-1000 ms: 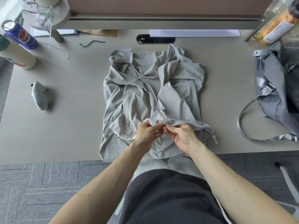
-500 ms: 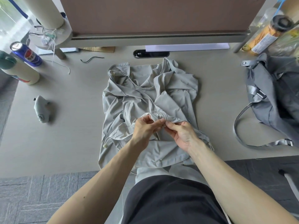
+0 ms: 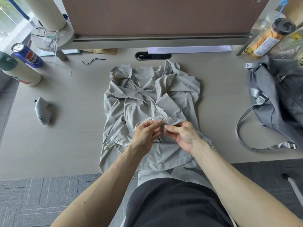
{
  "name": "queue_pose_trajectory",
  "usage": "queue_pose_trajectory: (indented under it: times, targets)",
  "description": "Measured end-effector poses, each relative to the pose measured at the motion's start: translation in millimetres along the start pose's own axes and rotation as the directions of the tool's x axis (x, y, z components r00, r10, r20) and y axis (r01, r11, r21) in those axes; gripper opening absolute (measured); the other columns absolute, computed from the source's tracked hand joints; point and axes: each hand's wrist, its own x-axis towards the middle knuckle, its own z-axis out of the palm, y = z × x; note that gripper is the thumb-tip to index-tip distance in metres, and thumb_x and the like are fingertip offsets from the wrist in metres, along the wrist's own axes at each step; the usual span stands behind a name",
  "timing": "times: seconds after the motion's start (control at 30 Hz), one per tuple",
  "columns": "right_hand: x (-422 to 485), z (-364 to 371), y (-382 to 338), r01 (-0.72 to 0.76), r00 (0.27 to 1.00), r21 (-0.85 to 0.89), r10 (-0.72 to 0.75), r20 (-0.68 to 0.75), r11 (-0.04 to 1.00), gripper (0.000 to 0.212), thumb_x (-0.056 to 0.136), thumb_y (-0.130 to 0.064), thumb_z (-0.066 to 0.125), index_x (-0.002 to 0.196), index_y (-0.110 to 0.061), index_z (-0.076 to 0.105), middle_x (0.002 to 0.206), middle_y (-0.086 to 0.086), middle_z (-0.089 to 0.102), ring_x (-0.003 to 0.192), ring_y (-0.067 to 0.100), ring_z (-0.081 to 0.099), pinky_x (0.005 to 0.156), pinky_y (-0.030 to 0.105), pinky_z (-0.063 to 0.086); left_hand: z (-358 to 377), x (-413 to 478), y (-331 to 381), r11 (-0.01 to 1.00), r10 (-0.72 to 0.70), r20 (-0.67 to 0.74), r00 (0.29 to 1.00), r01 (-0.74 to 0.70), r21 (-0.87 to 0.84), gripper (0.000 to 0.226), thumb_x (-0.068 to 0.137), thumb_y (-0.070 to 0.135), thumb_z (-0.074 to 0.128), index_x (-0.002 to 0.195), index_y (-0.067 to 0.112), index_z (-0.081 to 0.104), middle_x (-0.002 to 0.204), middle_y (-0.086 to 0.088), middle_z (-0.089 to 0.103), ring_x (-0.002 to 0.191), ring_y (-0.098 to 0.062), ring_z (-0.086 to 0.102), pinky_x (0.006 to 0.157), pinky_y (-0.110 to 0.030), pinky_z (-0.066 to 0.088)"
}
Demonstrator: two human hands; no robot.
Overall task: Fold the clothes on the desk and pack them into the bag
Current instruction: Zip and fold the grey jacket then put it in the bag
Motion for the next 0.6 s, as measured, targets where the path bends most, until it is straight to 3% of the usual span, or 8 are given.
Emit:
queue_pose_trajectory:
  times: [0.17, 0.43, 0.6]
  targets:
    - [0.1, -1.3, 0.1, 0.014, 1.0, 0.018, -0.014, 0.0, 1.0, 0.02, 0.081, 0.017, 0.061, 0.092, 0.003, 0.069, 0.082, 0.011, 0.073, 0.077, 0.018, 0.07, 0.07, 0.028, 0.059, 2.0, -2.7, 1.8, 0.994, -0.021, -0.016, 1.0, 0.019, -0.112, 0.029, 0.081, -0.004, 0.071, 0.064, 0.016, 0.057, 0.08, -0.011, 0.075, 0.07, -0.017, 0.073, 0.064, -0.024, 0.059]
    - [4.9, -5.9, 0.2, 0.006, 1.0, 0.026, -0.006, 0.016, 1.0, 0.033, 0.069, 0.005, 0.07, 0.102, 0.004, 0.069, 0.091, 0.014, 0.074, 0.085, 0.022, 0.072, 0.081, 0.034, 0.059, 5.7, -1.8, 1.8, 0.997, -0.001, 0.027, 1.0, 0.003, -0.083, 0.014, 0.076, 0.009, 0.075, 0.072, 0.012, 0.062, 0.076, -0.006, 0.073, 0.068, -0.013, 0.07, 0.07, -0.022, 0.057]
    - [5.6, -4.5, -1.4, 0.003, 1.0, 0.067, -0.004, 0.019, 0.998, 0.032, 0.069, 0.005, 0.069, 0.1, 0.004, 0.067, 0.086, 0.013, 0.073, 0.078, 0.019, 0.071, 0.07, 0.031, 0.059, 5.1, 1.9, 0.6, 0.998, 0.049, 0.012, 0.999, -0.049, -0.042, 0.013, 0.072, 0.007, 0.077, 0.065, 0.013, 0.068, 0.079, -0.01, 0.072, 0.073, -0.017, 0.071, 0.073, -0.024, 0.057]
